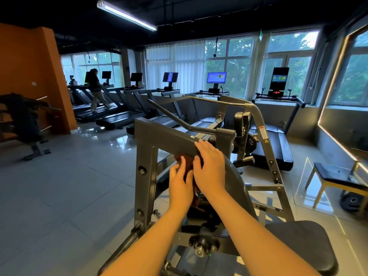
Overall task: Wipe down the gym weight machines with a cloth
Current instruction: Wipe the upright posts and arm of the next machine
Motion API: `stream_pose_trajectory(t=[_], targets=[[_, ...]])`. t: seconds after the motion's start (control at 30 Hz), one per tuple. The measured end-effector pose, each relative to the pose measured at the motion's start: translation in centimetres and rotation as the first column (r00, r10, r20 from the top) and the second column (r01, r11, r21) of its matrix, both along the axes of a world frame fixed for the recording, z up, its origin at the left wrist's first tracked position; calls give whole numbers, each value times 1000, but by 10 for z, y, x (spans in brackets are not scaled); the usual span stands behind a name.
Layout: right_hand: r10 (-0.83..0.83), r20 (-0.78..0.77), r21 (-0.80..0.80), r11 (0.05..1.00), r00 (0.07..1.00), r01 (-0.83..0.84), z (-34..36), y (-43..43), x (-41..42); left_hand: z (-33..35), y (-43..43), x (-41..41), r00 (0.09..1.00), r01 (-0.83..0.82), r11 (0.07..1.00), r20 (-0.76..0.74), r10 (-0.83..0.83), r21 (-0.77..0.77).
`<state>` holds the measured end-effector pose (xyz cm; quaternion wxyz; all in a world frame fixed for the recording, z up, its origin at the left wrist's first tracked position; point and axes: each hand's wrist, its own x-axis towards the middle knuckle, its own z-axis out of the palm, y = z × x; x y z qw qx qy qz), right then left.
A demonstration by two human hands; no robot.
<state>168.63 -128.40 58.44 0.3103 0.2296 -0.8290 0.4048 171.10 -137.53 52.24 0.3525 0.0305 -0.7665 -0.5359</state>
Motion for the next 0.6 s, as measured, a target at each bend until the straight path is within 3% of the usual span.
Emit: stream_pose_trajectory(t=[0.23,0.43,0.6], targets=[[-3,-18,-45,999,1000,3,-3,-5,-4,26,-24,-18,994,-91,993,-52,95,76],[-37,-31,-68,997,999,35,-4,-9,-6,-3,-10,-6,994,47,990,-95,-59,-130],[-4,-36,-22,1000,999,4,-4,-3,-1,11,-30,-17,995,-87,991,-40,92,97]])
